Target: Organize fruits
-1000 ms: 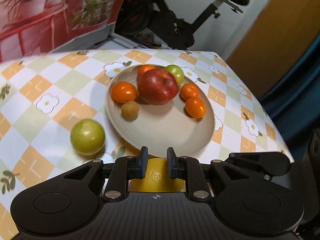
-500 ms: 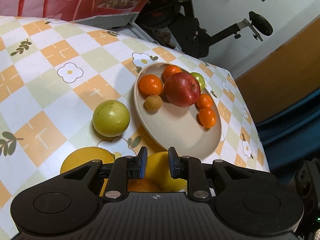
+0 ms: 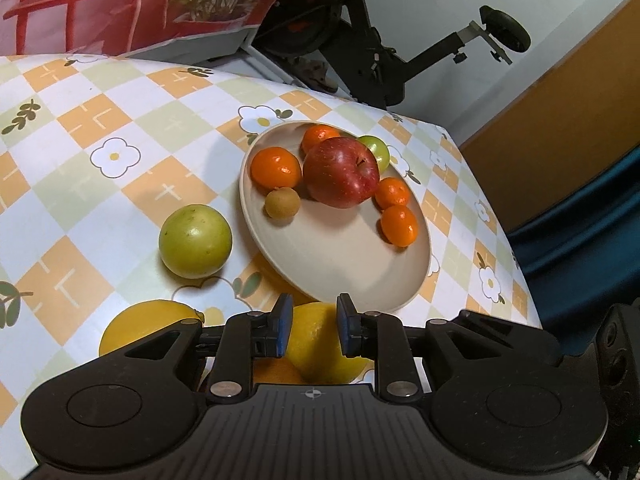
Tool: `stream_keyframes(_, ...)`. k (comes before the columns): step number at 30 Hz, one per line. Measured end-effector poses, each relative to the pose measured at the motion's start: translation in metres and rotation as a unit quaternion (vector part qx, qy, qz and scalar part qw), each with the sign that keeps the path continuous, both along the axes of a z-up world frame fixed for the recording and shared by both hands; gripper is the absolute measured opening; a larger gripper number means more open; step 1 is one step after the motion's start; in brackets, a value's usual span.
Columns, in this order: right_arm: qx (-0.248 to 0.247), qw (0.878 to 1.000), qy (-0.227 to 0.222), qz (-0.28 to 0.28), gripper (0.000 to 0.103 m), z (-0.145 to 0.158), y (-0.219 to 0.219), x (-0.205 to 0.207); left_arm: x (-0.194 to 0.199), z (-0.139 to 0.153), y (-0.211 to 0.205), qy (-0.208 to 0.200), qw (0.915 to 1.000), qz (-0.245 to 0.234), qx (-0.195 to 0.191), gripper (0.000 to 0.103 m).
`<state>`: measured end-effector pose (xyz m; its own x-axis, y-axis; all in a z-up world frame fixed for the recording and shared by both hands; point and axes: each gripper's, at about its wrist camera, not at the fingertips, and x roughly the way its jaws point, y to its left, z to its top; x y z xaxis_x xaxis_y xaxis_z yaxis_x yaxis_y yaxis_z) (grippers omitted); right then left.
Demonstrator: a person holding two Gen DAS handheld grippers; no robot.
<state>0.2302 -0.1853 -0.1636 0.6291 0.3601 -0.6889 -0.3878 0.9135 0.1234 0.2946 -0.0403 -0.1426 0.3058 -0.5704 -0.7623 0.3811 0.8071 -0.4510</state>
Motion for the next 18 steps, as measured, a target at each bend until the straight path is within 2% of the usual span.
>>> stream_keyframes(8, -0.005, 1.000, -0.005, 0.018, 0.046, 0.000, 0.004, 0.005, -0.001, 0.000, 0.001, -0.002, 1.0000, 0.000, -0.002, 0.024)
stream_keyframes(13, 0.019, 1.000, -0.003, 0.008, 0.046, -0.003, -0.006, 0.001, 0.002, -0.005, 0.004, 0.010, 0.9999, 0.009, -0.004, 0.046)
stream_keyframes(18, 0.036, 0.999, 0.001, -0.003, 0.046, -0.006, -0.012, -0.002, 0.001, -0.007, 0.003, 0.020, 0.9997, 0.005, -0.016, 0.046)
